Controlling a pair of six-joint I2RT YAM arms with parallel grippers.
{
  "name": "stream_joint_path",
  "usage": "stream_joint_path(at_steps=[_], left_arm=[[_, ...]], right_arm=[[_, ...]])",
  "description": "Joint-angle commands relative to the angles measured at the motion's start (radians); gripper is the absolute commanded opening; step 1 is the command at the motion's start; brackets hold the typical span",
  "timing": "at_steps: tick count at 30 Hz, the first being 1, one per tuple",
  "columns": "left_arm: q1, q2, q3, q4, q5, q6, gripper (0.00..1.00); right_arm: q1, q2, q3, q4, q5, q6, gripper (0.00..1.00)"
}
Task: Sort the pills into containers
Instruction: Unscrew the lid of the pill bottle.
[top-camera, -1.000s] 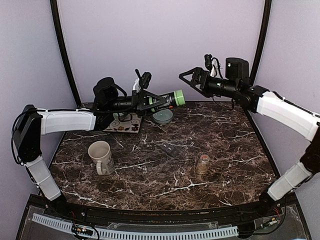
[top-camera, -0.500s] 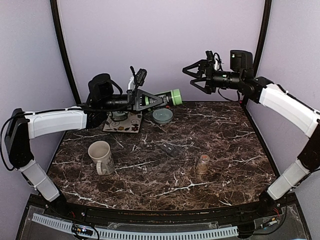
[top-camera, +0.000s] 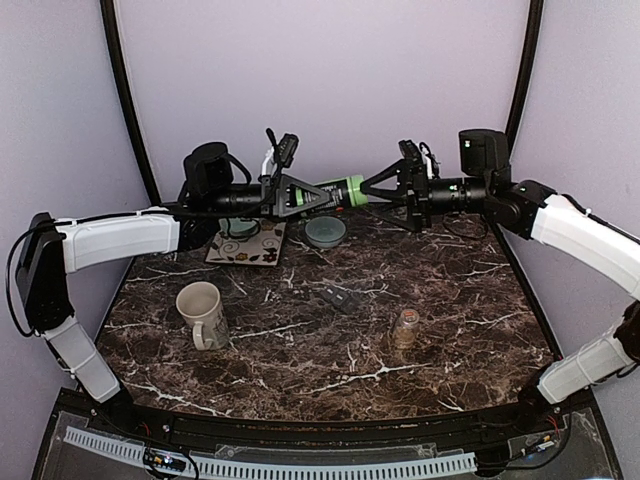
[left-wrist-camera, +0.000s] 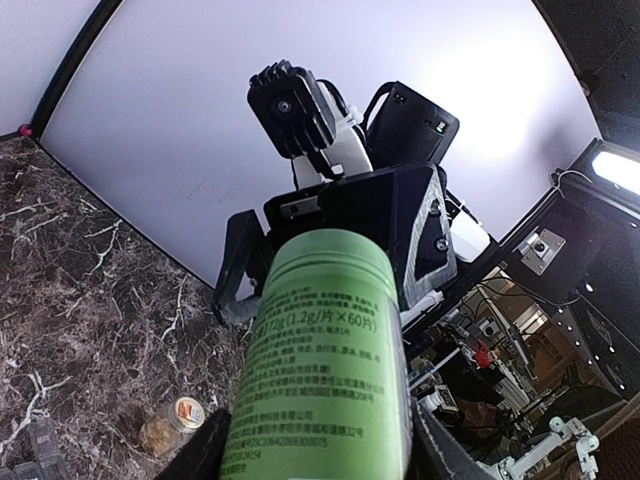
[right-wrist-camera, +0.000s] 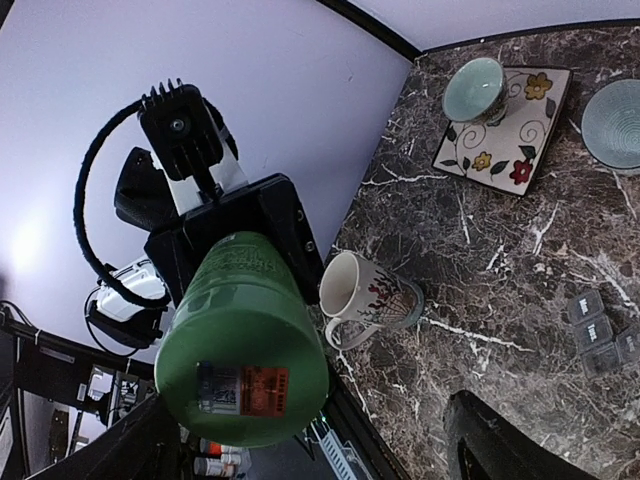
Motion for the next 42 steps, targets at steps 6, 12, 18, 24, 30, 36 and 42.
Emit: stream_joint_path(at_steps=[6, 12, 18, 24, 30, 36, 42], left_arm=[[0.005, 0.005, 0.066, -0.018, 0.024, 0.039, 0.00], [0.004, 0.008, 0.066, -0.025, 0.029, 0.044, 0.00], [0.001, 0.014, 0.069, -0.042, 0.041, 0.050, 0.00], [-0.007, 0.034, 0.089, -0.064, 0.058, 0.060, 0.00], [-0.009, 0.043, 0.100, -0.094, 0.059, 0.080, 0.00], [-0.007, 0.043, 0.102, -0.106, 0.059, 0.085, 0.00], [-0.008, 0.067, 0.123, -0.024, 0.122, -0.041, 0.00]], right_arm=[[0.036, -0.019, -0.005, 0.038, -0.009, 0.025, 0.92], [0.042, -0.002, 0.000, 0.054, -0.016, 0.036, 0.90], [0.041, 0.023, 0.031, 0.073, -0.025, 0.042, 0.87], [0.042, 0.045, 0.047, 0.091, -0.042, 0.049, 0.78], [0.041, 0.055, 0.050, 0.097, -0.057, 0.054, 0.61], [0.042, 0.062, 0.050, 0.090, -0.080, 0.031, 0.27], [0.042, 0.053, 0.066, 0.030, -0.128, -0.194, 0.07]])
